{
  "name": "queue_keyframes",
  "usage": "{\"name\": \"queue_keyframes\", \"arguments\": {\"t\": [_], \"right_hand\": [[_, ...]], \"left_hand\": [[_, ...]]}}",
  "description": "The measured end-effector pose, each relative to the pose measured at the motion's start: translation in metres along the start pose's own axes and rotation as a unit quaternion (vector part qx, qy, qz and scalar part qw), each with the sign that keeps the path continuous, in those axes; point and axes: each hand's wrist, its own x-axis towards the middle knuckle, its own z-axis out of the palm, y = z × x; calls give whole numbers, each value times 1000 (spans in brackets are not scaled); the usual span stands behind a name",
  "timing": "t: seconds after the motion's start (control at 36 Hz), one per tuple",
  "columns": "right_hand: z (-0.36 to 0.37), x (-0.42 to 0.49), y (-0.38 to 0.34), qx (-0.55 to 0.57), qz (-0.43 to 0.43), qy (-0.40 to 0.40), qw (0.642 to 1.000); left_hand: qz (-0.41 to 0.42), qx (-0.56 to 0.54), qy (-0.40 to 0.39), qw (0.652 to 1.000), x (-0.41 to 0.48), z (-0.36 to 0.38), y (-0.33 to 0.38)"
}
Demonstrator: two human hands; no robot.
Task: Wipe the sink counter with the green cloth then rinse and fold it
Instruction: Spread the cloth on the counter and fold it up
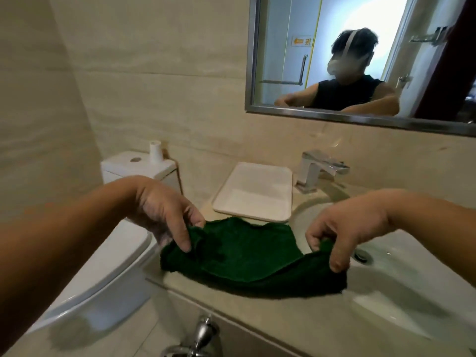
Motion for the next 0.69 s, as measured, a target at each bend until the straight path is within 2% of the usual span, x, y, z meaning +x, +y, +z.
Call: {"name": "queue_keyframes", "arguments": {"t": [0.08,0.17,0.25,0.33,0.47,0.58,0.69], "right_hand": [[-2,16,8,45,-8,10,999],[-11,26,19,111,-8,52,992],[-19,37,34,149,28,120,981],[-22,53,51,153,77,181,968],[-10,84,73,156,124,230,952],[5,105,81,210,126,205,948],[12,114,89,289,99,184,934]], "left_hand": [[20,-52,58,997,3,-6,-20],[23,-99,180,978,5,-15,-38],[20,-138,276,951,8,-20,-49],[-19,-145,316,937,12,-22,-54],[-123,-45,386,913,28,-25,-55],[-207,70,433,874,38,-28,-45],[-187,223,490,822,45,-31,-34]]}}
